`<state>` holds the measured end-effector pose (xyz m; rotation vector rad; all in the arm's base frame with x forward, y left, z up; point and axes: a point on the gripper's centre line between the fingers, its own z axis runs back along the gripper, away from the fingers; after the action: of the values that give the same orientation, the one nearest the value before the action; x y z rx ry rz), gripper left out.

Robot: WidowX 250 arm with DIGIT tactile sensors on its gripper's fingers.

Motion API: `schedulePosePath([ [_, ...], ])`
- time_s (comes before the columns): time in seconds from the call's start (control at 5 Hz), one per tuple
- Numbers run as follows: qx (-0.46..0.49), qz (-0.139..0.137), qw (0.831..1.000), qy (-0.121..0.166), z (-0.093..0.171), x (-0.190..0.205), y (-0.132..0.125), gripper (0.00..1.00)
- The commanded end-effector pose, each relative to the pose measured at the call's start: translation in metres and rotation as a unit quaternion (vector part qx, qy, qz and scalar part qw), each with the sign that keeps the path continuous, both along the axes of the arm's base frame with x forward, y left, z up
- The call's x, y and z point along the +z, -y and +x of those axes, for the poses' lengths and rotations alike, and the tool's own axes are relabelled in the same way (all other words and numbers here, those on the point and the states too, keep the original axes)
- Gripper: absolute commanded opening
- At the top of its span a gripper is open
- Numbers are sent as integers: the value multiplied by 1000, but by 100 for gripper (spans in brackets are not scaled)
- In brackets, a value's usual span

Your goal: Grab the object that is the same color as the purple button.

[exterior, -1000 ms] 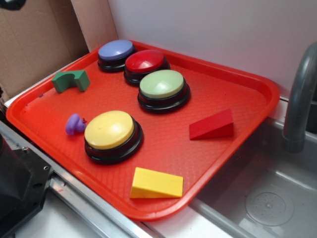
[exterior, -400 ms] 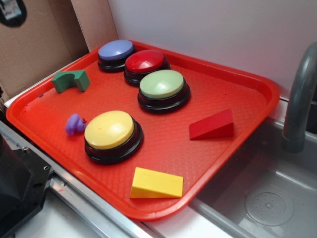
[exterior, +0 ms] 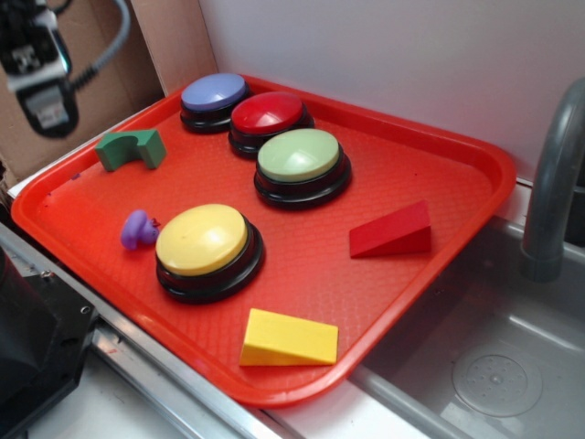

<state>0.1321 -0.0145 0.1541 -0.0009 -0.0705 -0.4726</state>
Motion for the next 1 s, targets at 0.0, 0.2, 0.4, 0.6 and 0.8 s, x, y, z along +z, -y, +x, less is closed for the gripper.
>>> schedulePosePath([
  [0.0, -130, -5, 991, 24, 17, -52, -16, 100],
  [0.2, -154, 31, 987, 33, 23, -72, -31, 100],
  [0.4, -177, 28, 983, 35, 27, -87, -37, 100],
  [0.6, -206, 35, 978, 27, 30, -112, -39, 100],
  [0.8, -212, 23, 977, 20, 30, -128, -45, 100],
])
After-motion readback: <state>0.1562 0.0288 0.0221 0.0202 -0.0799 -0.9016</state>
